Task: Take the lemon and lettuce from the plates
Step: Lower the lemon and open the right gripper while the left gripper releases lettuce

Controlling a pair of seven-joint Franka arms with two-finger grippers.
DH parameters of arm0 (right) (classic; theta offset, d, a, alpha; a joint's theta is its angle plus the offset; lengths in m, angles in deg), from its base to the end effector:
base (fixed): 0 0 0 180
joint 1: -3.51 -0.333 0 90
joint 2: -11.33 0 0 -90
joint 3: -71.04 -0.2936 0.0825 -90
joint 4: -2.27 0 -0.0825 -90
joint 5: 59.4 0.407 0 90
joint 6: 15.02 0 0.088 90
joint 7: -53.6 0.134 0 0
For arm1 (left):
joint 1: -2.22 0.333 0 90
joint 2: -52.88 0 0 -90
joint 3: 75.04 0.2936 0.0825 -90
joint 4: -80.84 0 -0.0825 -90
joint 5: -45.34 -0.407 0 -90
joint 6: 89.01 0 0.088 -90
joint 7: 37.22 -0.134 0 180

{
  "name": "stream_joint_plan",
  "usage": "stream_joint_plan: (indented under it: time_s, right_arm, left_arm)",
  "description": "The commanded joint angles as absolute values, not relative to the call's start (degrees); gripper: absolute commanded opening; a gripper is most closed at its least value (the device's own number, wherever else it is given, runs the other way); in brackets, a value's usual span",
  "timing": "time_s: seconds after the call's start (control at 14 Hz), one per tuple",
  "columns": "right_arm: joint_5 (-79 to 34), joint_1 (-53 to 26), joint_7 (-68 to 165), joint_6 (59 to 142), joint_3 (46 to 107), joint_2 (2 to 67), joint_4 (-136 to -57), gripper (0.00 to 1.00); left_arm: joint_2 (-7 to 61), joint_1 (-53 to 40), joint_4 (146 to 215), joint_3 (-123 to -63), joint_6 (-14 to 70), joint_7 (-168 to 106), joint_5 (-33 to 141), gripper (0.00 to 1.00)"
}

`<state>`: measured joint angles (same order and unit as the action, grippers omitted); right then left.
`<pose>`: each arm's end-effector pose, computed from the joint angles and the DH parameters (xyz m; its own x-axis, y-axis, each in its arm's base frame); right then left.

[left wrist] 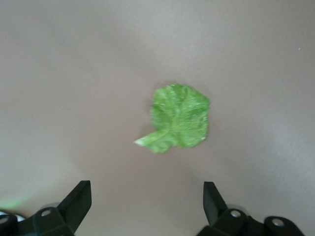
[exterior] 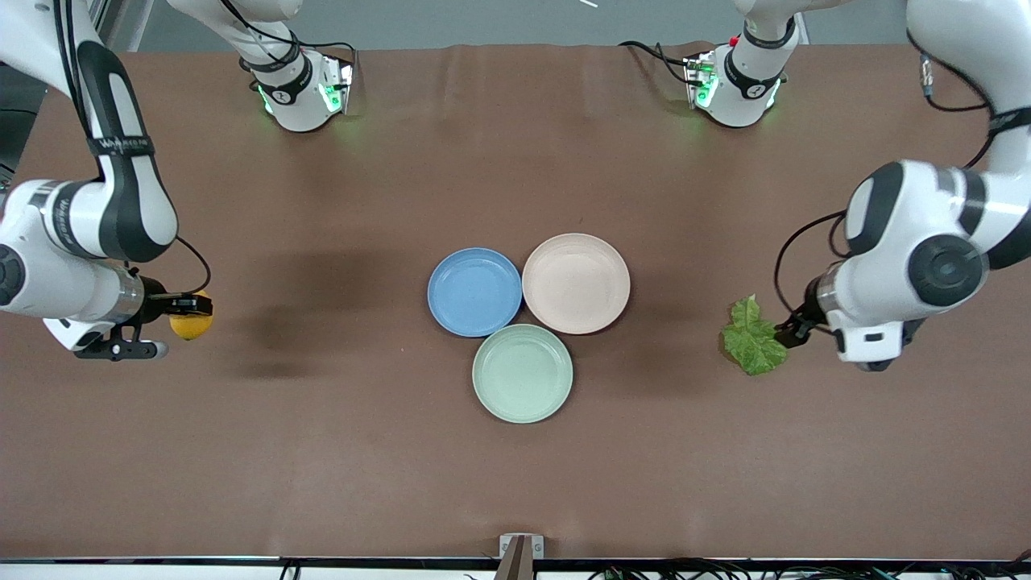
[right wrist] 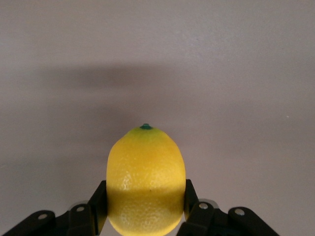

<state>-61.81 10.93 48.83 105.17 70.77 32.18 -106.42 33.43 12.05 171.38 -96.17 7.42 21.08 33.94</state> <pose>0.6079 -0.0793 0.2361 0.9862 -0.0188 -0.1648 -0.0162 -0.9997 0.0171 0.6355 -0.0832 0.3825 0.7036 0.7086 -0.0532 0.6848 -0.6961 -0.2158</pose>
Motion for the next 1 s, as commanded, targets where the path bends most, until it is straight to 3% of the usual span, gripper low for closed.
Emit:
stream_joint_plan:
  time_s: [0.0,0.5,0.57,0.71,0.79,0.93]
  right_arm:
    - [-62.7,13.3,48.3,112.1,69.4,35.1,-108.6,0.30]
    - [-62.7,15.2,47.0,117.1,69.5,40.6,-108.7,0.34]
    - [-62.7,15.1,47.0,117.0,69.5,40.6,-108.7,0.40]
    - [-62.7,15.0,47.0,116.5,69.5,40.3,-108.6,0.90]
    - [-62.7,15.0,47.1,115.6,69.4,39.5,-108.5,0.99]
    - [-62.7,14.4,47.7,109.2,69.0,34.7,-107.2,1.00]
  left_arm:
    - [37.9,12.9,169.3,-96.3,0.5,15.1,33.4,1.00]
    - [45.1,15.9,166.1,-96.0,-0.9,-1.9,36.3,1.00]
    - [45.8,16.0,165.8,-96.0,-0.8,-6.1,36.9,1.00]
    - [48.2,16.5,166.0,-95.9,-0.9,-13.1,38.0,1.00]
    - [49.0,17.6,166.1,-95.9,-1.1,-17.1,38.0,1.00]
    - [50.3,18.3,166.6,-95.4,-1.6,-22.8,39.1,1.00]
